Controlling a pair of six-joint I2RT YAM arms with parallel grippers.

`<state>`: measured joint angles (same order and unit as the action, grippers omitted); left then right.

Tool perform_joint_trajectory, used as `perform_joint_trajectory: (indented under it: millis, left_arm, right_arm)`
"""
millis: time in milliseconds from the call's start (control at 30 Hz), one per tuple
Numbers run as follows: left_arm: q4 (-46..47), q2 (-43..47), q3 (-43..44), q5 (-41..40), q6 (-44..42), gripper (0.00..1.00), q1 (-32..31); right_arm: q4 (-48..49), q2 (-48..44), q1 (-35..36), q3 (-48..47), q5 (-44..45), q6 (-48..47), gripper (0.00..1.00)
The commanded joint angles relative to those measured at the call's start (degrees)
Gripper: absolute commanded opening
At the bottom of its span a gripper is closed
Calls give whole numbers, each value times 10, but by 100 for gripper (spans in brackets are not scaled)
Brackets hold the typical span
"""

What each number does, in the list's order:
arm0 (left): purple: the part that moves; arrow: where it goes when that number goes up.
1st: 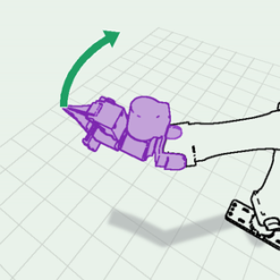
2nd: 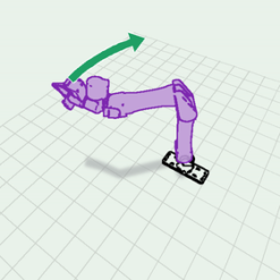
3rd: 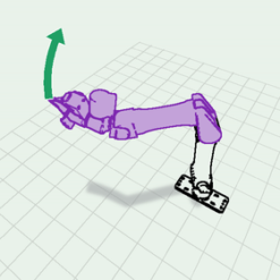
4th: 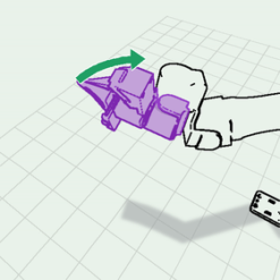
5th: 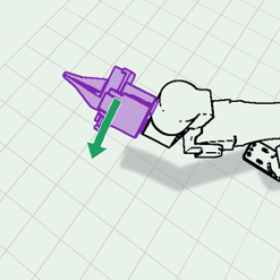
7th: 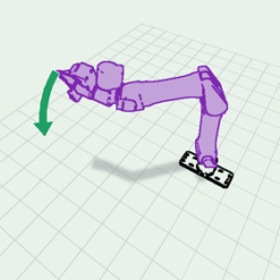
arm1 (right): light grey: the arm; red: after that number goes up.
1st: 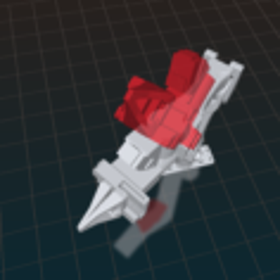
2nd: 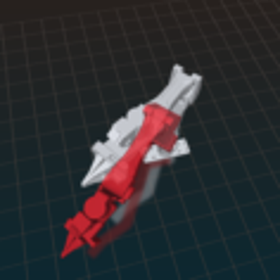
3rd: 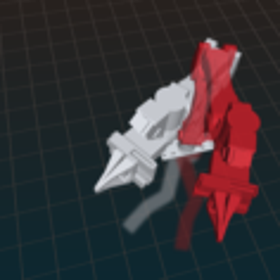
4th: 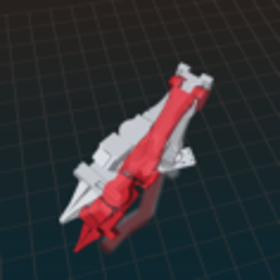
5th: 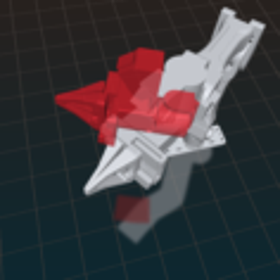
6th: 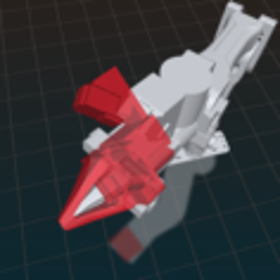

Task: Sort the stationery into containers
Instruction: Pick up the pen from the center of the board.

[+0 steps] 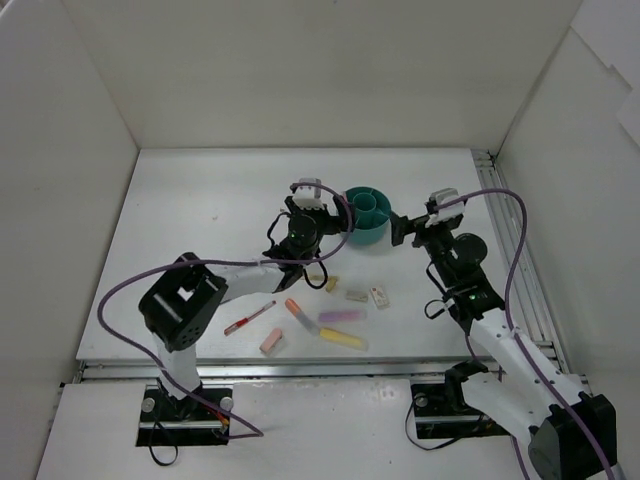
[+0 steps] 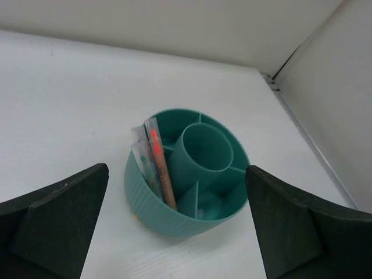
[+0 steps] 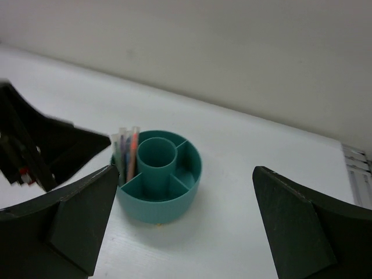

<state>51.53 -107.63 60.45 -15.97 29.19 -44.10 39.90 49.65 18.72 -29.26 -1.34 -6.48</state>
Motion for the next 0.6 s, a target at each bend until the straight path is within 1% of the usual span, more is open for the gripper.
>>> perform_joint_trajectory:
  millis: [0, 33, 67, 100, 133, 167, 200, 233, 267, 300, 333, 433, 467, 533, 567]
  left_arm:
    - [-56, 137, 22, 5, -6, 100, -4]
    - [-135, 156, 26, 5, -8, 100, -4]
    - [-176, 204, 27, -8, -4, 100, -4]
    - [-220, 229, 24, -22, 2, 100, 4]
    - [-257, 249, 21, -28, 6, 100, 10]
    - [-353, 293, 22, -33, 11, 100, 29]
    - [-405, 312, 27, -35, 32, 100, 43]
    - [-504, 326, 29, -37, 47, 100, 57]
    - [-560, 349, 35, -34, 64, 100, 87]
    - [-609, 356, 39, -29, 95, 100, 105]
    - [-691, 362, 41, -29, 110, 100, 120]
    - [-772, 382, 7, -47, 157, 100, 153]
    - [-780, 397, -4, -52, 164, 100, 158]
    - [-797, 412, -30, -52, 175, 100, 170]
    - [-800, 432, -37, -51, 175, 100, 175]
  right_arm:
    - [-81, 46, 7, -92, -151, -34, 98]
    - [-116, 58, 10, -114, -170, -56, 98]
    - [-153, 88, 16, -135, -203, -70, 98]
    - [-225, 105, 27, -178, -223, -86, 98]
    - [-255, 119, 36, -196, -241, -100, 98]
    - [-285, 137, 41, -214, -267, -127, 98]
    - [-341, 173, 60, -248, -280, -145, 98]
    - [-359, 190, 73, -261, -283, -161, 98]
    - [-381, 226, 83, -283, -270, -166, 98]
    - [-395, 243, 107, -295, -265, -179, 98]
    - [-395, 258, 119, -304, -256, -193, 98]
    - [-419, 324, 155, -334, -244, -215, 98]
    - [-430, 359, 158, -356, -240, -217, 98]
    - [-441, 394, 180, -378, -238, -227, 98]
    - [-446, 425, 184, -395, -237, -230, 98]
